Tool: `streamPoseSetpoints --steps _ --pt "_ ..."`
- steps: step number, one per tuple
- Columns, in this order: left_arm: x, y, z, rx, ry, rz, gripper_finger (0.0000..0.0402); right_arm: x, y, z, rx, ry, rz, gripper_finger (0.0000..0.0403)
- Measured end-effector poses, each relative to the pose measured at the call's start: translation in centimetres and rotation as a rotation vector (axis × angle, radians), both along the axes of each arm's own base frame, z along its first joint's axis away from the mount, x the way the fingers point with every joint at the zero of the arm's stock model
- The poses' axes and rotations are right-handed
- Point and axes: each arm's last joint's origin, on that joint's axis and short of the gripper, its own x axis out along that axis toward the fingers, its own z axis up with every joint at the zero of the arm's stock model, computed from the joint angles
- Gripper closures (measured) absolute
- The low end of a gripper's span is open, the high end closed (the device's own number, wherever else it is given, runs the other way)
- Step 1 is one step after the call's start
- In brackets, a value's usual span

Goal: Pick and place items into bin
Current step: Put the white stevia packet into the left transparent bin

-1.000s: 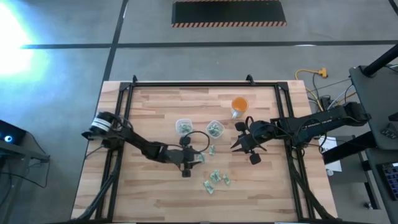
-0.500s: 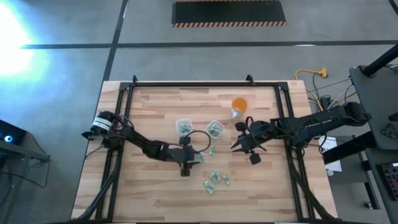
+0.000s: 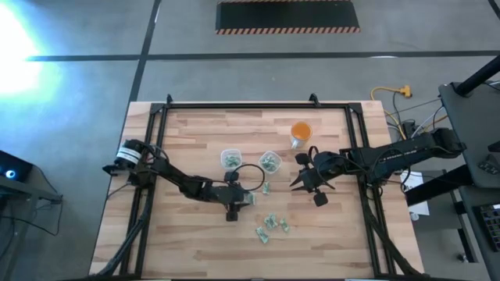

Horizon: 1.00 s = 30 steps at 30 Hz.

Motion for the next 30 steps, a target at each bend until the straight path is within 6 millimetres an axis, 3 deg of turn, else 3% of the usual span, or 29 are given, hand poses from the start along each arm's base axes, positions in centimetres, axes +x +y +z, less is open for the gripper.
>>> streamPoseSetpoints --steps 6,21,30 --pt "-0.1 0.0 -0.1 0.000 0.015 0.002 0.0226 0.0 0.0 0.0 -0.001 0.000 0.000 0.0346" --pt "-0.5 0.1 0.4 -0.007 0.037 0.014 0.0388 0.0 0.0 0.0 0.000 -0.001 -0.001 0.0346" --pt "-0.9 0.2 2.6 -0.017 0.002 0.013 0.0395 0.0 0.0 0.0 0.000 -0.001 -0.001 0.0346"
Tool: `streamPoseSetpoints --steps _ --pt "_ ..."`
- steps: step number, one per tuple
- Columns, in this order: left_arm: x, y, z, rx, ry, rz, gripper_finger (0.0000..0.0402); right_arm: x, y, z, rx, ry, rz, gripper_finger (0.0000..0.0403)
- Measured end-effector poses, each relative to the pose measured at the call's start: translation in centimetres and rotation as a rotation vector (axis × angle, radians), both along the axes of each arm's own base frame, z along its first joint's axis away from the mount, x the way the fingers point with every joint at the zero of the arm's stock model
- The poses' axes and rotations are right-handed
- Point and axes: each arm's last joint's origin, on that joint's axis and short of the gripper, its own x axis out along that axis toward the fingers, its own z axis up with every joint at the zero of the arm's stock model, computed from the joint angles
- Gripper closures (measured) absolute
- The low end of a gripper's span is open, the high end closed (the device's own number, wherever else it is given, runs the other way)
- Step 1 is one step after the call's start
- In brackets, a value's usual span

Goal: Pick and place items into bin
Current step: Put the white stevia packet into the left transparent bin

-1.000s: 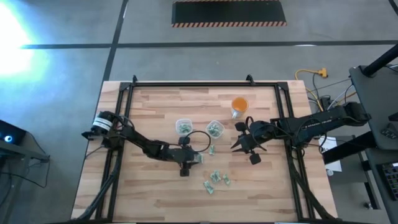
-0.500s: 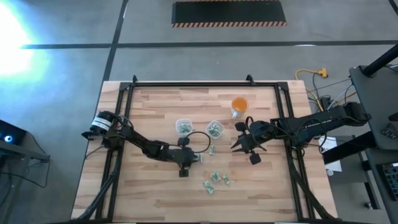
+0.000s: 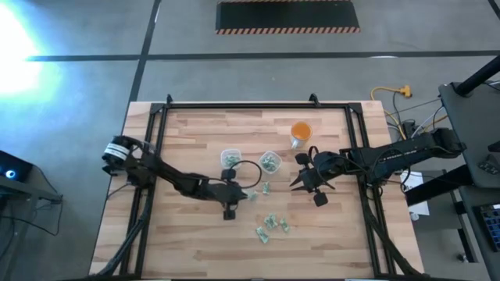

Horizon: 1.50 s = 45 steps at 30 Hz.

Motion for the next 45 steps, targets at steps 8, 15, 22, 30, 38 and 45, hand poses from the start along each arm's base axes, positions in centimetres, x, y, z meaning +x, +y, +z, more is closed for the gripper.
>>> streamPoseSetpoints --steps 8,15,22,30,38,45 --pt "-1.0 0.6 2.7 0.090 -0.025 0.074 0.0394 0.0 0.0 0.0 0.000 0.001 0.000 0.0346" --pt "-3.1 2.0 5.1 0.227 -0.031 0.255 0.0394 0.0 0.0 0.0 -0.003 0.000 0.002 0.0346" --pt "-4.9 4.7 6.2 0.247 -0.079 0.373 0.0394 0.1 0.0 0.1 0.000 -0.019 0.002 0.0346" --pt "-5.2 9.1 5.6 0.100 -0.104 0.364 0.0394 0.1 0.0 0.1 0.002 -0.019 0.000 0.0346" --pt "-5.2 11.1 5.6 -0.004 -0.112 0.372 0.0394 0.1 0.0 0.1 -0.001 -0.016 0.002 0.0346" --pt "-5.3 11.5 5.4 -0.079 -0.111 0.340 0.0380 0.1 0.0 0.1 -0.001 -0.016 0.002 0.0346"
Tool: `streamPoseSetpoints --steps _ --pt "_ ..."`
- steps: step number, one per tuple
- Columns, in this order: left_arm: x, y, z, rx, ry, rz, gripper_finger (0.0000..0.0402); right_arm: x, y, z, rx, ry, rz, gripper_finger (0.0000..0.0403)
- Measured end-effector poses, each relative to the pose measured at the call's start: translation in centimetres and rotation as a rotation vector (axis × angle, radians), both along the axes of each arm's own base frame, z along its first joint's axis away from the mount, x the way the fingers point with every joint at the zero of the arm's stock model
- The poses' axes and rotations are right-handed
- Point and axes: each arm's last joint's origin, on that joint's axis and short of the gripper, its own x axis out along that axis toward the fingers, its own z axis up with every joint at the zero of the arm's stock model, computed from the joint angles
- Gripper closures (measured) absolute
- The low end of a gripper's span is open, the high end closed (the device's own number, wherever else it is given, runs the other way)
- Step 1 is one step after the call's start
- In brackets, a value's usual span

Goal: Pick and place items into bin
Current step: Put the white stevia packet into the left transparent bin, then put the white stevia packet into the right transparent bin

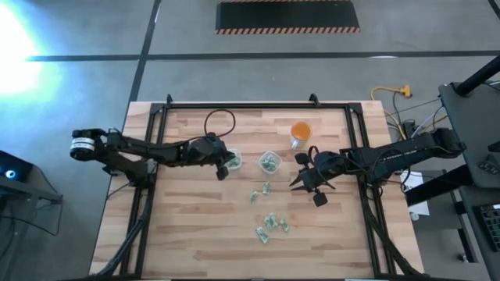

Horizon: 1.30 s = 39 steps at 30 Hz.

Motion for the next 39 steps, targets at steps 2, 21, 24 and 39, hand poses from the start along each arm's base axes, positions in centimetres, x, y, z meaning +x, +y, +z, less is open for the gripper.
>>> streamPoseSetpoints --steps 2,21,24,39 --pt "0.0 0.0 0.0 0.000 0.000 0.001 0.0365 0.0 0.0 0.0 0.002 0.001 -0.002 0.0346" --pt "-0.3 -0.5 0.1 -0.040 0.014 -0.025 0.0257 0.0 0.0 -0.2 0.004 -0.004 -0.002 0.0346" --pt "-0.4 -1.4 1.0 -0.040 -0.021 -0.070 0.0257 0.0 0.0 -0.8 0.008 -0.038 -0.002 0.0346" --pt "-2.5 -9.4 4.6 0.078 -0.177 -0.354 0.0257 -1.0 0.2 -3.5 0.151 -0.158 0.053 0.0346"
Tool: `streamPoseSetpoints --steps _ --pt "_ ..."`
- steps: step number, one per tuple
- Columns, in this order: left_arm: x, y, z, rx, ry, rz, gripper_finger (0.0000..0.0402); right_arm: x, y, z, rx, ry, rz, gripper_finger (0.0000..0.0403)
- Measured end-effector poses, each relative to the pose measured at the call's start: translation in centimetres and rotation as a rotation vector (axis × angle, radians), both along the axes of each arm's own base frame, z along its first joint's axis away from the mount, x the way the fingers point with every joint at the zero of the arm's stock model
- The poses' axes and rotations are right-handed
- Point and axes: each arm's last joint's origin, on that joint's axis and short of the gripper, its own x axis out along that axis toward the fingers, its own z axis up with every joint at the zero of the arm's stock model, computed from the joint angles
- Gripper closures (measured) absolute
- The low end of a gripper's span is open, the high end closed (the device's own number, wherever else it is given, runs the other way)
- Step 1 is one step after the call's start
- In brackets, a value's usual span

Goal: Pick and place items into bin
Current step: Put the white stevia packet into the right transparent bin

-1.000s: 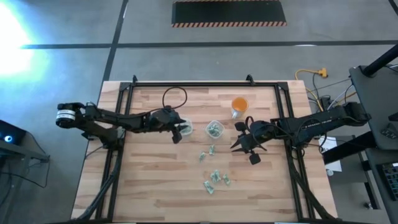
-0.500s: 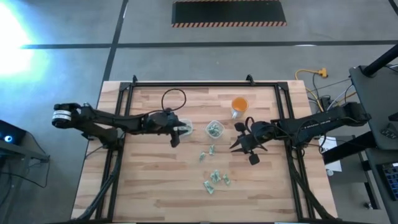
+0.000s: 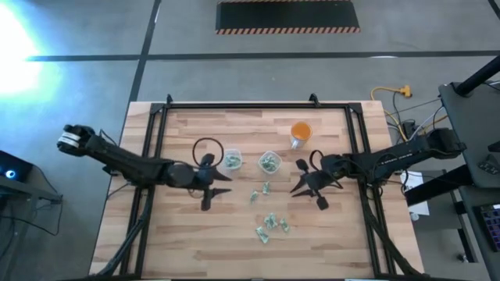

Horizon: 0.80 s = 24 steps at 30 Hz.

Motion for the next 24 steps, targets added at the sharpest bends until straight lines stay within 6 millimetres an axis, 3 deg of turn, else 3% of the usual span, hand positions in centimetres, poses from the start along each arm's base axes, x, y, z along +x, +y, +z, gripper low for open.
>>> streamPoseSetpoints --steps 8,16,24 --pt "0.1 -2.1 -0.2 -0.001 -0.034 -0.037 0.0257 -1.0 1.6 -1.1 0.050 -0.032 0.106 0.0346" --pt "0.2 -4.1 -0.5 -0.001 -0.074 -0.073 0.0257 -1.4 3.1 -1.0 0.053 -0.078 0.177 0.0346" --pt "-0.8 -6.0 -0.4 0.075 -0.109 0.004 0.0257 -0.1 3.6 -1.7 0.068 -0.109 0.157 0.0346"
